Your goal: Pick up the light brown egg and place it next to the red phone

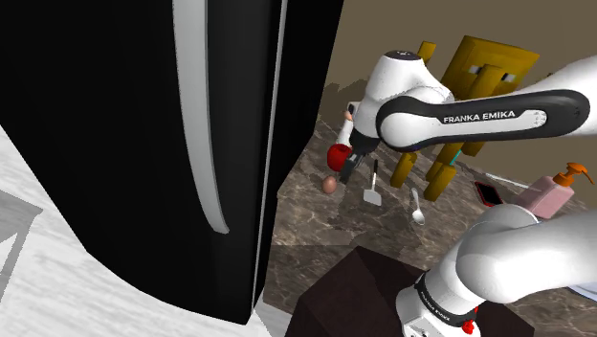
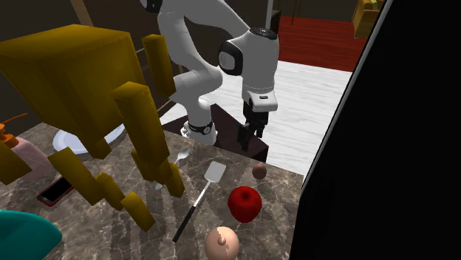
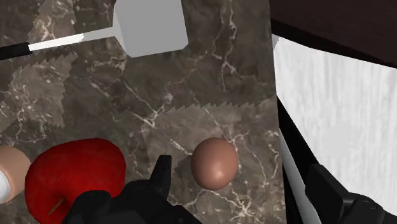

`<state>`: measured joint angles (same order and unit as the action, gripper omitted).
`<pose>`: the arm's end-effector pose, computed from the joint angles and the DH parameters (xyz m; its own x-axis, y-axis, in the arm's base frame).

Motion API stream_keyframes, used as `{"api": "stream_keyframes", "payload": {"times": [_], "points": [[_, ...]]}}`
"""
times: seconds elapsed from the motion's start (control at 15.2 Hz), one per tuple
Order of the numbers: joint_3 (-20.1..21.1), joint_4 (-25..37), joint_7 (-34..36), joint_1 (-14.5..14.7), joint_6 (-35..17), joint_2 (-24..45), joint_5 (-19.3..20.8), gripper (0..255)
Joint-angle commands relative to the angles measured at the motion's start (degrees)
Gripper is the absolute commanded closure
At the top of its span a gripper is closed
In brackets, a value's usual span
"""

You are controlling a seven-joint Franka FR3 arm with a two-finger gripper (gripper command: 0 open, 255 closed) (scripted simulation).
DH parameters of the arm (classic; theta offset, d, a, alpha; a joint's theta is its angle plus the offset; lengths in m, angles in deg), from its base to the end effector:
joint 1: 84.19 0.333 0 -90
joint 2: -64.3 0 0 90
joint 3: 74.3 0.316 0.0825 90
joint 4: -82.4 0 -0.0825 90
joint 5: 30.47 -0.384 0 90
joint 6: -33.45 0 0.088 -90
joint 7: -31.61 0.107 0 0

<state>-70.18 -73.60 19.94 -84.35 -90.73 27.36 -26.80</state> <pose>0.3485 0.0204 0.4217 0.9541 0.2927 0.0636 0.2844 -0.9519 0.1142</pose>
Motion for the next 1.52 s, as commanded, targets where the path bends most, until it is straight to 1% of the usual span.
{"api": "stream_keyframes", "payload": {"times": [0.0,0.2,0.66,0.73,1.25,1.32,1.45], "points": [[0.38,-0.94,-0.05,-0.33,-7.36,4.15,1.13,0],[1.18,-1.9,0.47,-1.3,-17.62,10.62,3.46,0],[1.61,-2.91,1.61,-2.65,-24.54,16.29,5.3,0],[1.75,-3.07,1.98,-3.05,-26.15,17.75,5.84,0],[1.74,-3.07,1.97,-3.04,-26.14,17.74,5.84,0],[1.74,-3.07,1.97,-3.04,-26.14,17.74,5.84,255],[1.74,-3.07,1.97,-3.04,-26.14,17.74,5.84,255]]}}
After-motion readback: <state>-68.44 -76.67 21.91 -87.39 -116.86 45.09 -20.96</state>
